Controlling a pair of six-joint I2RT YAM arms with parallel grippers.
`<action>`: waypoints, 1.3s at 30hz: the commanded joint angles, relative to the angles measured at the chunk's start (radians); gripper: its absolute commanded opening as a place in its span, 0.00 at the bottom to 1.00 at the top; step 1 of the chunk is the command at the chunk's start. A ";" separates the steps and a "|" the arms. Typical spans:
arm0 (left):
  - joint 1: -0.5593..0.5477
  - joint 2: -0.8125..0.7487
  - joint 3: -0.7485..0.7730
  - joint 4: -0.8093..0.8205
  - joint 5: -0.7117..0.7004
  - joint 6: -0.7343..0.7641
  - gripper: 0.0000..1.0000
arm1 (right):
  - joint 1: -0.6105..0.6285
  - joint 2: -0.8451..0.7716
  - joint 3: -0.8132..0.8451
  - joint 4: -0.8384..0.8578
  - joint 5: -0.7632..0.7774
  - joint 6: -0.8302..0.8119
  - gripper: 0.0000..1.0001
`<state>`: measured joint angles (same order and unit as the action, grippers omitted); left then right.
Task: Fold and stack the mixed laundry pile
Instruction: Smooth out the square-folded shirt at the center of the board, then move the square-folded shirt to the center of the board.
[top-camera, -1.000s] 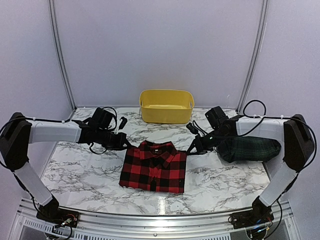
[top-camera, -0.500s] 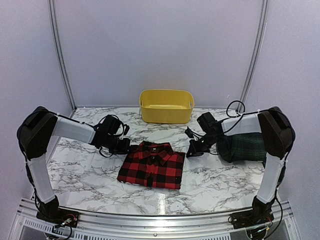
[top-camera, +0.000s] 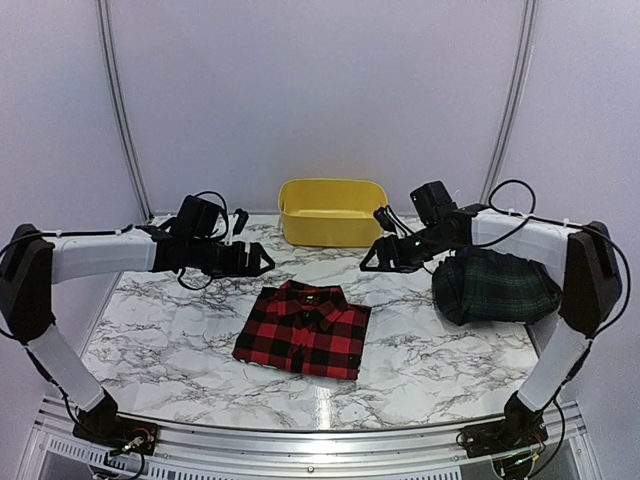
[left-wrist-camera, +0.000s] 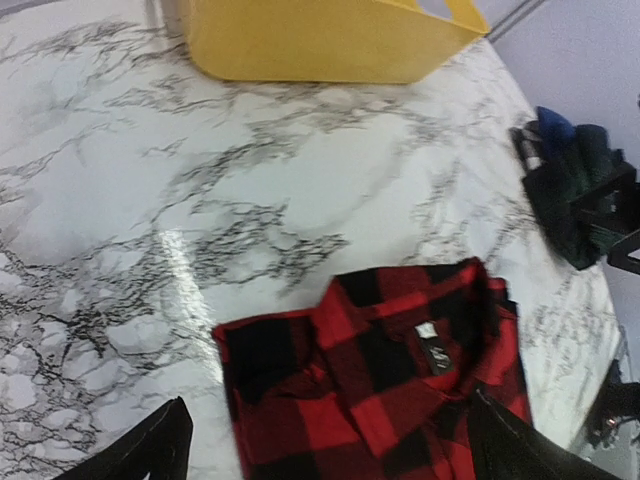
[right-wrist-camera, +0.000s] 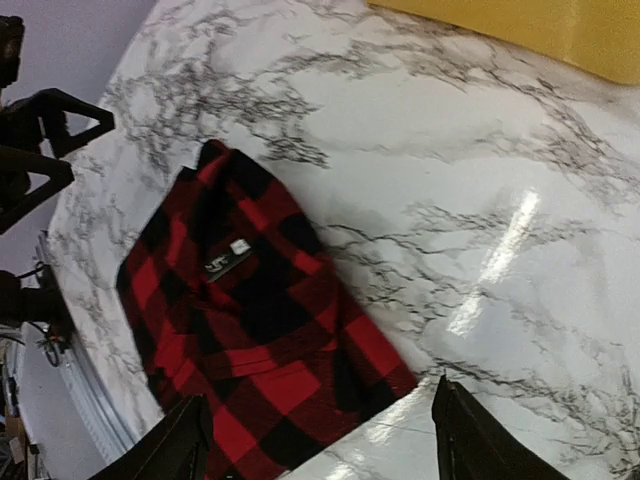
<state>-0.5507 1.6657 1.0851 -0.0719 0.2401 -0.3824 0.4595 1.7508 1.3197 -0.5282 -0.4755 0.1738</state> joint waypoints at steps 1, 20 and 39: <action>-0.045 -0.091 -0.082 -0.014 0.192 -0.012 0.99 | 0.083 -0.099 -0.136 0.125 -0.261 0.183 0.73; -0.081 0.164 -0.156 0.204 0.105 -0.249 0.99 | 0.051 0.227 -0.162 0.276 -0.207 0.222 0.73; -0.036 -0.041 0.016 -0.101 0.004 -0.081 0.99 | 0.049 -0.132 -0.209 0.213 -0.115 0.181 0.96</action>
<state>-0.5926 1.6684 1.1481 -0.1127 0.2672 -0.4625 0.5117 1.6028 1.1496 -0.2726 -0.6357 0.3485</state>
